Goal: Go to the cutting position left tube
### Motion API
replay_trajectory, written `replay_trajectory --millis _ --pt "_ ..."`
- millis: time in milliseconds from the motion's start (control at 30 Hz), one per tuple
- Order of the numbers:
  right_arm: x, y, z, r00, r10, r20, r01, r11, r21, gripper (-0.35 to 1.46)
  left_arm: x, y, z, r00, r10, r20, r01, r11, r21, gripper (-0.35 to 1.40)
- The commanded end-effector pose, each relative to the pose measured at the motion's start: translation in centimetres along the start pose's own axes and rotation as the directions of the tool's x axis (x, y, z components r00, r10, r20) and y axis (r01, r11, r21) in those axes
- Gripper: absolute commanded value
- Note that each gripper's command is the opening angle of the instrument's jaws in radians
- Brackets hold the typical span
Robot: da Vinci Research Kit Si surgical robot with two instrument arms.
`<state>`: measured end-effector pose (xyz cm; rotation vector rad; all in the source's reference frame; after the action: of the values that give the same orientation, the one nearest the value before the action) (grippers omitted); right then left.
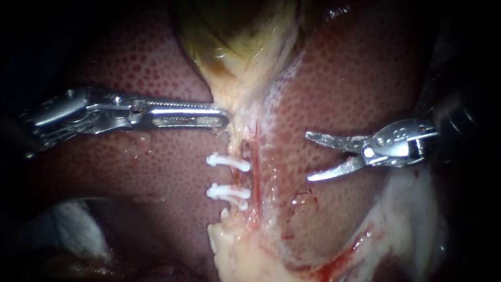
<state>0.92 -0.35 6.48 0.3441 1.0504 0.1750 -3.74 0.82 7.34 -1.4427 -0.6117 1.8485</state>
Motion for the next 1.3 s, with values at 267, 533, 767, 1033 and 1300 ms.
replay_trajectory --millis 267,533,767,1033,1300 --pt "-0.02 -0.02 0.03 1.000 0.003 -0.005 -0.003 1.000 0.003 1.43 0.08 0.02 -0.23 0.9999 -0.010 0.002 0.010 1.000 -0.011 -0.35" --pt "-0.06 -0.03 0.08 1.000 0.005 0.004 -0.005 1.000 0.011 1.43 0.35 0.12 -0.68 0.9985 -0.031 -0.045 0.031 1.000 0.006 -0.35" --pt "-0.08 -0.04 0.10 1.000 0.010 0.005 -0.010 1.000 0.014 1.43 0.72 0.25 -1.10 0.9930 -0.026 -0.115 0.027 1.000 0.010 -0.35" --pt "-0.08 -0.05 0.12 1.000 0.015 0.007 -0.015 1.000 0.016 1.43 0.84 0.37 -1.19 0.9896 -0.017 -0.143 0.018 1.000 0.010 -0.35" --pt "-0.19 -0.16 0.44 0.997 0.071 0.037 -0.073 0.996 0.047 1.43 0.81 0.38 -1.17 0.9896 -0.015 -0.143 0.017 1.000 0.013 -0.35"
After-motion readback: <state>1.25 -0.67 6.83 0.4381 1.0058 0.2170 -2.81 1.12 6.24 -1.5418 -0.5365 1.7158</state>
